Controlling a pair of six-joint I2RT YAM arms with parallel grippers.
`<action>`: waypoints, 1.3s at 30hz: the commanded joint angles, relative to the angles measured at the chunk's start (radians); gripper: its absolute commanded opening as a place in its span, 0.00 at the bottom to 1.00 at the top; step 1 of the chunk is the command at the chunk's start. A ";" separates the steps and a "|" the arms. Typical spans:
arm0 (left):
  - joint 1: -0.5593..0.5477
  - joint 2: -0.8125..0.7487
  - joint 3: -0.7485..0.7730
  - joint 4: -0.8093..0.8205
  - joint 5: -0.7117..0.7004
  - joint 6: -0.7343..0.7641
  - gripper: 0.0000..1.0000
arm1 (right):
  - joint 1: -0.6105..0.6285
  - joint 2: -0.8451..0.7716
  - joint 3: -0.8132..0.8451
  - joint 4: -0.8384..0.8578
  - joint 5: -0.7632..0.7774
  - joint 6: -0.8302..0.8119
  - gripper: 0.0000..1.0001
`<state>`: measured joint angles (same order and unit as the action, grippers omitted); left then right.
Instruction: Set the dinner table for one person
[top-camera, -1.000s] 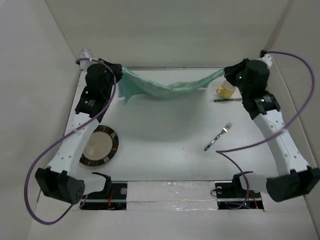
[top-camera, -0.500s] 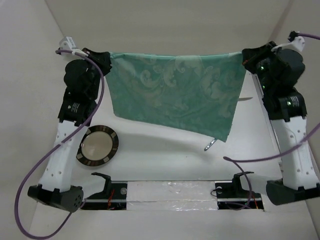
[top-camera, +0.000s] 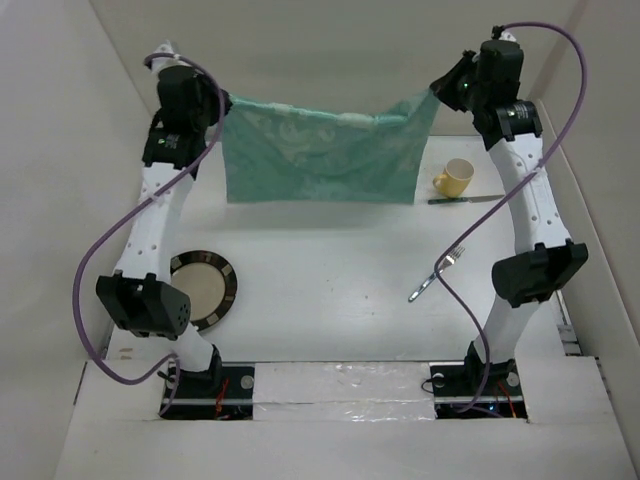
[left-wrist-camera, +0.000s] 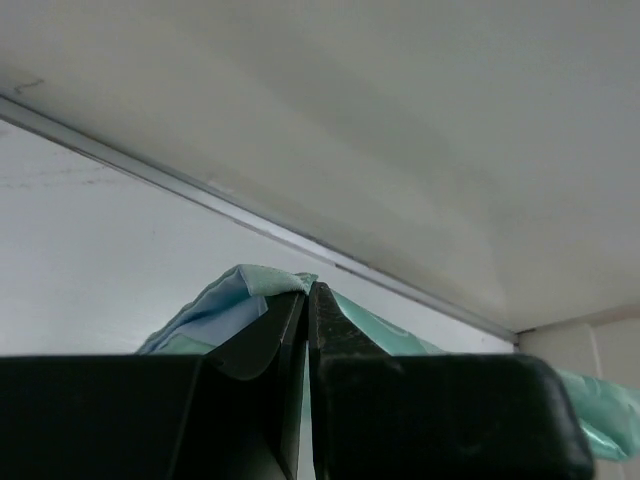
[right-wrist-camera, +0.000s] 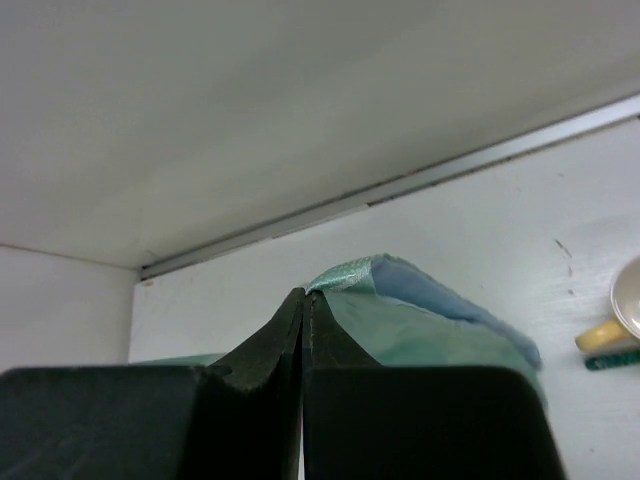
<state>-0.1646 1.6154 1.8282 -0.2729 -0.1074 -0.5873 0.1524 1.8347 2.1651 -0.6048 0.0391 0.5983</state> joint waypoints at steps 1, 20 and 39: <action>0.154 -0.109 -0.009 0.104 0.153 -0.086 0.00 | -0.020 -0.061 0.159 0.016 -0.060 0.001 0.00; 0.238 -0.364 -1.055 0.287 0.308 -0.071 0.00 | -0.031 -0.403 -1.167 0.287 -0.143 -0.005 0.00; 0.224 -0.612 -1.142 0.097 0.308 -0.011 0.00 | -0.063 -0.494 -1.214 0.192 -0.197 -0.046 0.00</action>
<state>0.0418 1.0294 0.6098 -0.1947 0.1898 -0.6102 0.1009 1.3563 0.8425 -0.4145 -0.1398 0.5682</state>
